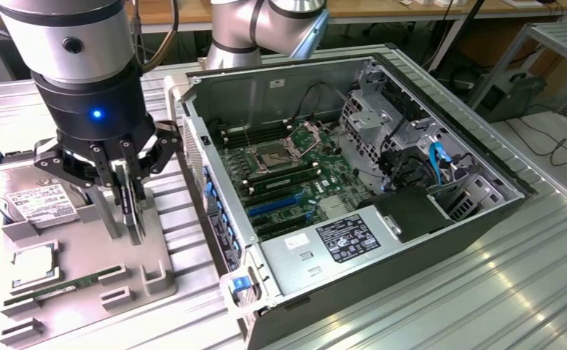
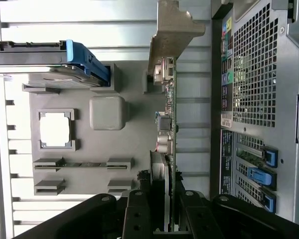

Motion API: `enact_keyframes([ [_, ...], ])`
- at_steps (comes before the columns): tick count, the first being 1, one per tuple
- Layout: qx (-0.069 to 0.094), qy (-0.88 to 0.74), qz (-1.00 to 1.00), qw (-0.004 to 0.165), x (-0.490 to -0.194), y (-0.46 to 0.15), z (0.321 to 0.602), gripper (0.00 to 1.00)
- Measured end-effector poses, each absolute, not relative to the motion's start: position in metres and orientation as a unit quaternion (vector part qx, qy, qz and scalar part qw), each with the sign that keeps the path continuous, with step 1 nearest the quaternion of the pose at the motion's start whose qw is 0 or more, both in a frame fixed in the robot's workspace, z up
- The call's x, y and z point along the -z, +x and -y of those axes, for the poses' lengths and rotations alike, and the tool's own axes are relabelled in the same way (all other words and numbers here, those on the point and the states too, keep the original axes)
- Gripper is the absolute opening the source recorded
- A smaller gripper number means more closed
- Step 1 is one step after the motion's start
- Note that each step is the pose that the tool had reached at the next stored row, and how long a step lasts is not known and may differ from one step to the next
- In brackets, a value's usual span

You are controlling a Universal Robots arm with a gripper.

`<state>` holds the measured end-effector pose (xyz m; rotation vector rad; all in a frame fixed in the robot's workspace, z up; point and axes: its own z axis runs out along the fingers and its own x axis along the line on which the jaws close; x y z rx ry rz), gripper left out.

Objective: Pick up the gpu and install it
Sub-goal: 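Pick up the gpu and move the gpu toward the slot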

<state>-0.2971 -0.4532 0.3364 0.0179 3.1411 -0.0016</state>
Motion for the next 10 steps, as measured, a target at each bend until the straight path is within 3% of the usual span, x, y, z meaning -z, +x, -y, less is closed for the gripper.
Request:
enact_keyframes([
  [10, 0.000, 0.006, -1.000, 0.000, -0.3453, -0.2971, 0.4532, 0.27],
])
